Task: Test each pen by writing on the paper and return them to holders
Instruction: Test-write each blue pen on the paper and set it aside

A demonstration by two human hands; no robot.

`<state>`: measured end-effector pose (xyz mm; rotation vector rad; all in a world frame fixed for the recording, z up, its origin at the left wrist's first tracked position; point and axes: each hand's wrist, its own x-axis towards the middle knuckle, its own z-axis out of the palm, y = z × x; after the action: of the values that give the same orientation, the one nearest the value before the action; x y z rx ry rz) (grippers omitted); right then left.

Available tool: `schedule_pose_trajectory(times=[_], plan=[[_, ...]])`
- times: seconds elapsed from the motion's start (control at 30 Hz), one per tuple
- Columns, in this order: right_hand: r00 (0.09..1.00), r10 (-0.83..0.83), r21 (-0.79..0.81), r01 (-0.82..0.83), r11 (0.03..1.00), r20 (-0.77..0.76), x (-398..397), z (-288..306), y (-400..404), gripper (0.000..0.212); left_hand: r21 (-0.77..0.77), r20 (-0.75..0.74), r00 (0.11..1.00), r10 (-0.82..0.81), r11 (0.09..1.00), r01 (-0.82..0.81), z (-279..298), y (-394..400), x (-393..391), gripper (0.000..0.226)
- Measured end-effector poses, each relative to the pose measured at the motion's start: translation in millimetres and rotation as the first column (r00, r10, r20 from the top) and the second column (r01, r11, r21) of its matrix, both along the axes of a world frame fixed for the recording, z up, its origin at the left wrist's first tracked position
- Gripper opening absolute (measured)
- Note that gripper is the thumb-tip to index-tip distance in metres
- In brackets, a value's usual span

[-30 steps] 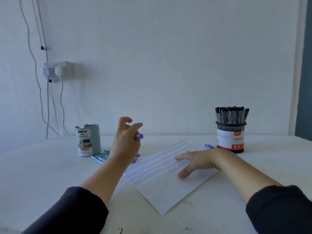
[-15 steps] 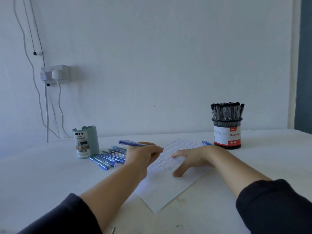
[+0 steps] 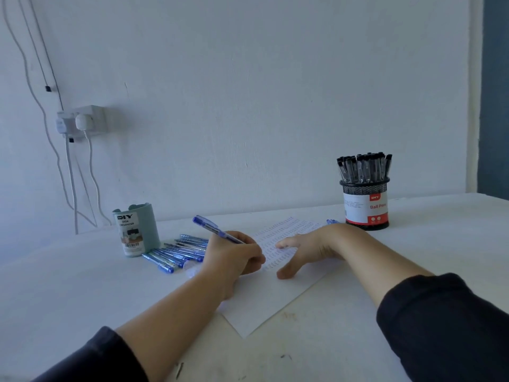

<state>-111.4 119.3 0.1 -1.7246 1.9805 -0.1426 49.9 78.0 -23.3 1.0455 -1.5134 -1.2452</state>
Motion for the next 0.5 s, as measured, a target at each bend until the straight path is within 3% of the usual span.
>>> schedule_pose_trajectory(times=[0.5], plan=[[1.000, 0.002, -0.002, -0.002, 1.000, -0.003, -0.3, -0.5, 0.0, 0.083, -0.090, 0.195, 0.979, 0.056, 0.995, -0.039, -3.2, -0.9, 0.4, 0.006]])
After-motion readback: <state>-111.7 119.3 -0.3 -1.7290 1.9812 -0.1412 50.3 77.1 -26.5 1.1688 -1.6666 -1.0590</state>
